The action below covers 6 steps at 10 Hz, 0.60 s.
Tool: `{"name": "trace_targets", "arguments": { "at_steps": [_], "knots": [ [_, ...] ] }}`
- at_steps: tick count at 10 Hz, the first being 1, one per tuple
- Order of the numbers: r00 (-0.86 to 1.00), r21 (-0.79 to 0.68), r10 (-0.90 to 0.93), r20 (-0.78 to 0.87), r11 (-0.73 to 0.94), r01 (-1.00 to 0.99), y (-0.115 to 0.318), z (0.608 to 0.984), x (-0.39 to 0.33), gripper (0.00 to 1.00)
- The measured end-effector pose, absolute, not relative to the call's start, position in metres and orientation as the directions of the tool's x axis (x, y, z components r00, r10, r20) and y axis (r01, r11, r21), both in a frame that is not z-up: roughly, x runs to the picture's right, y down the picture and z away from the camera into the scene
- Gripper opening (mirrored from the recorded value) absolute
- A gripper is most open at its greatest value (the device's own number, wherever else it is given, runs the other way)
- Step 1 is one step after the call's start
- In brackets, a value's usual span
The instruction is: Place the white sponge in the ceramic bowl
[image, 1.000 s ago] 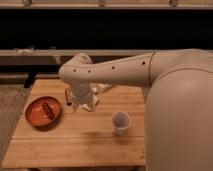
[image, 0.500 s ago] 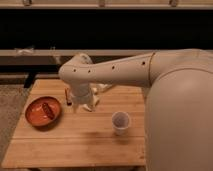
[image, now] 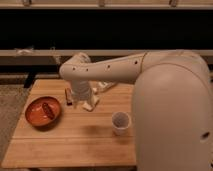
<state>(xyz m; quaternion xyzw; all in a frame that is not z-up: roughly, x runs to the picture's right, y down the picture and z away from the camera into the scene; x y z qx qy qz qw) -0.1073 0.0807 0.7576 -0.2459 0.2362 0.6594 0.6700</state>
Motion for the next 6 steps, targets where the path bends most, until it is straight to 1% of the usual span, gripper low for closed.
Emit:
{"name": "trace_targets", "arguments": {
  "at_steps": [3, 6],
  "knots": [
    [-0.01, 0.002, 0.765, -0.644, -0.011, -1.0, 0.071, 0.819, -0.111, 0.65],
    [-0.045, 0.024, 0.761, -0.648, -0.039, -0.999, 0.063, 0.868, -0.109, 0.65]
  ]
}}
